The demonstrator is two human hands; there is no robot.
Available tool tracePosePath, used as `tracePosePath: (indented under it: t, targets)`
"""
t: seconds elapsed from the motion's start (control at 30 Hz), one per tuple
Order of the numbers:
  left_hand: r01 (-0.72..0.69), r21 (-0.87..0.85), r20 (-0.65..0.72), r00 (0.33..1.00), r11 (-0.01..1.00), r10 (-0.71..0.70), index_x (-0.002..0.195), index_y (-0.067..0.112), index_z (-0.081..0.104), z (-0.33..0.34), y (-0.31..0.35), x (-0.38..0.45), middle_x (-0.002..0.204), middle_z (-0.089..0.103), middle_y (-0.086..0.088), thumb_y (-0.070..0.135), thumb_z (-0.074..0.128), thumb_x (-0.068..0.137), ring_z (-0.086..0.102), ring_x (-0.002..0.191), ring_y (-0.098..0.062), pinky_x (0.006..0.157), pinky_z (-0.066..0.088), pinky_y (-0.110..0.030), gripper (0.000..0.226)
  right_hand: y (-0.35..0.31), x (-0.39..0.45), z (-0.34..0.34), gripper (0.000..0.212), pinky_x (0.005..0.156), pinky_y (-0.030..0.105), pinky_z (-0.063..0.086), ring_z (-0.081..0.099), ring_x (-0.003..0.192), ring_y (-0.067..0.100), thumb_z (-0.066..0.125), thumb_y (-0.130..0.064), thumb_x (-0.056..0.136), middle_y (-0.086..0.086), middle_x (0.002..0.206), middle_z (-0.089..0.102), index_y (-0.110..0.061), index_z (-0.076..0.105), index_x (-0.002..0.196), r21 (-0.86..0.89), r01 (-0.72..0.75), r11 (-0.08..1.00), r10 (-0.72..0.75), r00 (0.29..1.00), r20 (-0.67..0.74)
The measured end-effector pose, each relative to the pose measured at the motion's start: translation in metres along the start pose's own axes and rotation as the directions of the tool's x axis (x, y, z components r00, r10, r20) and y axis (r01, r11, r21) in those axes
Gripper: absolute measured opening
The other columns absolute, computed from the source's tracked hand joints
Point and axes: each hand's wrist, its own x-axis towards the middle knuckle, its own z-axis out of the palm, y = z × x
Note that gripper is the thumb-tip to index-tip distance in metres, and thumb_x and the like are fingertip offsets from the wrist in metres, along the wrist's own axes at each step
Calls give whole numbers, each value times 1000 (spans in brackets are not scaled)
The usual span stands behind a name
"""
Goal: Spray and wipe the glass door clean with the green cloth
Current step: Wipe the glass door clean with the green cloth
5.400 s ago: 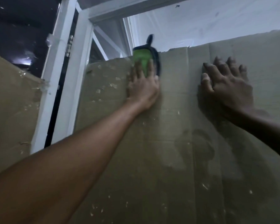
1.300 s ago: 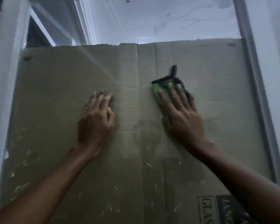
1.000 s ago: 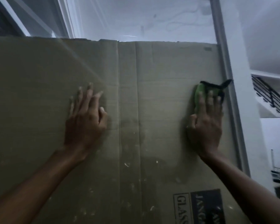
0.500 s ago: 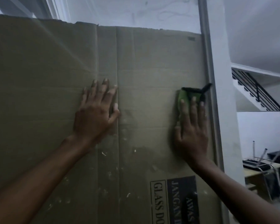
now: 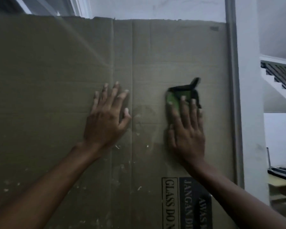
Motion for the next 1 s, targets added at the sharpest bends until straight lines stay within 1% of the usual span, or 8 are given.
tracePosePath:
  t: [0.13, 0.37, 0.47, 0.6, 0.7, 0.8, 0.9, 1.0]
  targets:
    - [-2, 44, 48, 999, 999, 0, 149, 19, 41, 6, -8, -6, 161, 32, -9, 37, 39, 92, 24, 150, -32, 121, 23, -52, 60, 20, 6, -5, 67, 126, 52, 17, 13, 157, 33, 50, -26, 94, 12, 168, 20, -23, 33, 159, -28, 224, 974, -223, 974, 39]
    - [-21, 41, 69, 997, 999, 18, 152, 16, 37, 6, -8, -14, 163, 27, -11, 41, 38, 92, 21, 151, -33, 122, 19, -53, 64, -25, 18, -1, 72, 127, 53, 12, 3, 158, 28, 41, -29, 90, 7, 171, 10, -25, 25, 161, 153, -341, 927, 353, 934, -58]
    - [-48, 36, 80, 996, 998, 45, 152, 16, 37, -4, -24, -26, 164, 24, -11, 39, 39, 94, 17, 152, -30, 124, 16, -51, 62, -71, 6, 18, 66, 125, 56, 17, 5, 158, 34, 41, -30, 96, 12, 170, 13, -21, 28, 160, 111, -36, 993, 35, 999, 11]
    - [-42, 61, 84, 996, 997, 37, 151, 16, 37, -19, -52, -41, 163, 25, -11, 39, 37, 95, 17, 153, -30, 123, 19, -52, 61, -60, 11, 19, 60, 126, 51, 21, 18, 156, 33, 47, -29, 95, 10, 166, 26, -28, 42, 155, 90, 409, 908, -415, 907, 76]
    - [-41, 100, 88, 996, 994, 32, 151, 16, 38, -34, -79, -49, 163, 26, -12, 40, 38, 94, 20, 152, -32, 122, 21, -52, 62, -65, 25, 19, 62, 124, 54, 21, 15, 156, 31, 49, -27, 94, 7, 169, 21, -30, 40, 155, 143, -33, 989, 38, 999, -32]
    - [-28, 137, 103, 995, 990, 13, 150, 16, 39, -48, -103, -61, 163, 26, -14, 40, 39, 93, 21, 151, -33, 121, 23, -54, 62, -123, 28, 33, 66, 126, 55, 13, 7, 157, 36, 44, -27, 93, 10, 170, 12, -26, 32, 158, 161, -333, 929, 346, 936, -65]
    - [-41, 176, 127, 992, 984, 19, 151, 15, 38, -56, -124, -71, 163, 24, -15, 38, 42, 93, 20, 151, -34, 121, 23, -55, 63, -178, 8, 52, 65, 125, 58, 15, 7, 156, 40, 43, -31, 97, 15, 169, 14, -22, 30, 160, 118, 15, 993, -17, 1000, 14]
    - [-76, 241, 146, 988, 968, 41, 152, 14, 36, -63, -141, -78, 163, 24, -17, 37, 45, 93, 20, 151, -36, 119, 24, -57, 64, -183, -1, 59, 60, 123, 58, 23, 15, 155, 39, 47, -29, 98, 12, 167, 24, -25, 37, 157, 129, 473, 871, -486, 870, 90]
